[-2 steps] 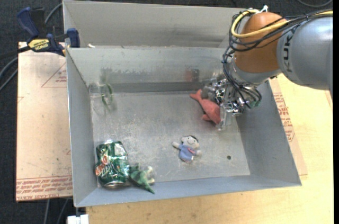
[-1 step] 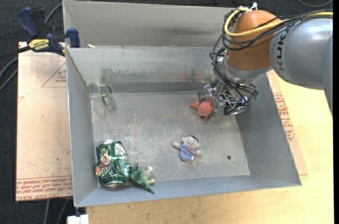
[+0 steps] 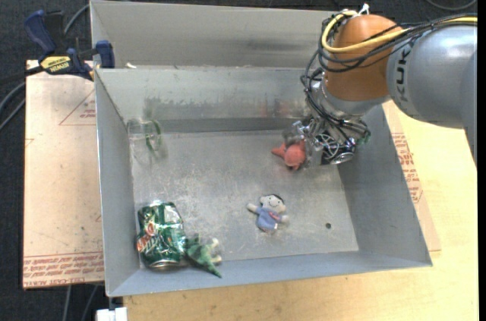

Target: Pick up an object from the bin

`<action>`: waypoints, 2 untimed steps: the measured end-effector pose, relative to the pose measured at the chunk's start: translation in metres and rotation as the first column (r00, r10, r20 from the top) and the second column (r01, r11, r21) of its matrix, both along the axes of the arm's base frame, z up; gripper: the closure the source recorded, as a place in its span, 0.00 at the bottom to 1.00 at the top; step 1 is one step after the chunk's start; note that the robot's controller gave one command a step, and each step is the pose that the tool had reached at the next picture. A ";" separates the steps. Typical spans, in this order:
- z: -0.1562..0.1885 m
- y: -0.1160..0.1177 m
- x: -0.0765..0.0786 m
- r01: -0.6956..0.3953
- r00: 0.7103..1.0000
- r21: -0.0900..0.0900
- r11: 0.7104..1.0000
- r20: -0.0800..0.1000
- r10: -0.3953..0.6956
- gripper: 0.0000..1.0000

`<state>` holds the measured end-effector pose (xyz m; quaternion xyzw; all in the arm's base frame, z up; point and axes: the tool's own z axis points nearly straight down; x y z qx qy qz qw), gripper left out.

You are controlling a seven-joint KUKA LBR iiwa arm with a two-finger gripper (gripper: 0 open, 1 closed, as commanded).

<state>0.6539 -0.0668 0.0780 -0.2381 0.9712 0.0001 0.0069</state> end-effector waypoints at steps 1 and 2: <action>0.118 -0.005 -0.002 -0.036 0.999 -0.001 0.999 0.007 0.036 1.00; 0.138 -0.008 0.003 -0.020 1.000 0.001 1.000 0.006 0.020 1.00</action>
Offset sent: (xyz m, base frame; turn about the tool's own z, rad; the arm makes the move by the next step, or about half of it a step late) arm 0.0018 -0.0091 0.1373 -0.0195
